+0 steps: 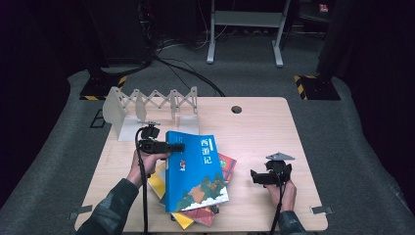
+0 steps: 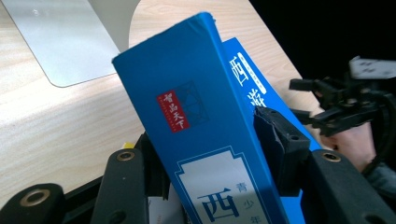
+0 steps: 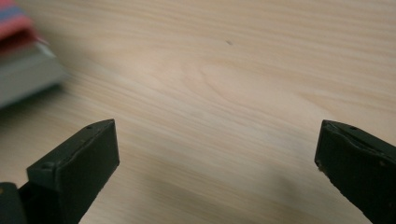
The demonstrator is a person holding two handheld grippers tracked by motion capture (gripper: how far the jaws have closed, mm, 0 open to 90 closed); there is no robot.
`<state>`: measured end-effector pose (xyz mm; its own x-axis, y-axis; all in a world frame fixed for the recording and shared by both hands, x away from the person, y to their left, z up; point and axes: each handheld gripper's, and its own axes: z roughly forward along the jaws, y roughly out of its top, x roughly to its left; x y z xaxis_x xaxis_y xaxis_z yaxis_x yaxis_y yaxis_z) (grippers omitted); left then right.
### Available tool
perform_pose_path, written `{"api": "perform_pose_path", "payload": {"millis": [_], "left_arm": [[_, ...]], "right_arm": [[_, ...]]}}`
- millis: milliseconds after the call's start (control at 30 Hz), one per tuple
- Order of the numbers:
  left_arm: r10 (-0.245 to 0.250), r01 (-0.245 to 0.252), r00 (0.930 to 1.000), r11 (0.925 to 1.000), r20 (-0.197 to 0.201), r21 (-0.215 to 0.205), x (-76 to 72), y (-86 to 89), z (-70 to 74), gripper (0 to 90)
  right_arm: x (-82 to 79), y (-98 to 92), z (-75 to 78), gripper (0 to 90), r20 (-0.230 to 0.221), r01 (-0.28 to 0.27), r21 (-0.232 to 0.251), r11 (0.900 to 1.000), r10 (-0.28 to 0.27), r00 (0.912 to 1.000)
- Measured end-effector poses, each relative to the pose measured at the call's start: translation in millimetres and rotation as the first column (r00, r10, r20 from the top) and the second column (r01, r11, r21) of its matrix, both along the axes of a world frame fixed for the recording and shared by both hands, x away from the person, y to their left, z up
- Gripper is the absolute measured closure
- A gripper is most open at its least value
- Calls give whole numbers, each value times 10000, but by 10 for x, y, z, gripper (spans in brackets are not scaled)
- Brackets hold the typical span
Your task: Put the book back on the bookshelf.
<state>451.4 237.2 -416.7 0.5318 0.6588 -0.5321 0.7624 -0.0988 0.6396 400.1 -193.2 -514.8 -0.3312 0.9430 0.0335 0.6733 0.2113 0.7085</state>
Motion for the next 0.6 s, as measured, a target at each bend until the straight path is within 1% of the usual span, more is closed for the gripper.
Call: {"api": "perform_pose_path", "payload": {"millis": [33, 67, 100, 133, 167, 233, 300, 333, 467, 567, 600], "left_arm": [[5, -5, 10000, 10000, -28, -70, -3, 7, 3, 516], [65, -66, 10000, 9999, -72, -141, -7, 14, 7, 518], [55, -56, 10000, 9997, -52, -221, -7, 27, 9, 522], [75, -79, 9999, 9995, -132, -299, -11, 36, 19, 527], [78, -82, 9999, 9991, -103, -424, -12, 49, 25, 532], [111, -115, 9999, 9989, -84, -446, -19, 56, 50, 538], [120, -120, 9999, 9984, 3, -551, -33, 71, 84, 547], [118, -115, 9999, 9977, 38, -668, -43, 85, 104, 551], [241, -224, 9995, 9970, 221, -739, -77, 119, 192, 566], [329, -299, 9990, 9947, 294, -979, -89, 150, 255, 583], [299, -259, 9988, 9949, 392, -976, -92, 157, 283, 588]], "right_arm": [[5, -22, -36, 0, -108, 158, -84, 9998, -159, 9998], [11, -56, -81, 0, -151, 260, -38, 9997, -261, 9995], [13, -87, -122, 0, -109, 343, -68, 9994, -344, 9994], [2, -97, -134, 3, 22, 576, -138, 9982, -576, 9983], [3, -112, -134, 5, 125, 554, -174, 9983, -551, 9984], [8, -121, -145, 5, 210, 490, -151, 9987, -487, 9986], [11, -125, -148, 4, 224, 471, -156, 9988, -468, 9987], [9, -123, -149, 5, 225, 512, -141, 9986, -509, 9984], [7, -125, -150, 7, 234, 530, -78, 9986, -528, 9983], [7, -127, -149, 7, 223, 497, -80, 9987, -495, 9985], [9, -128, -150, 8, 239, 488, -107, 9987, -486, 9985]]}}
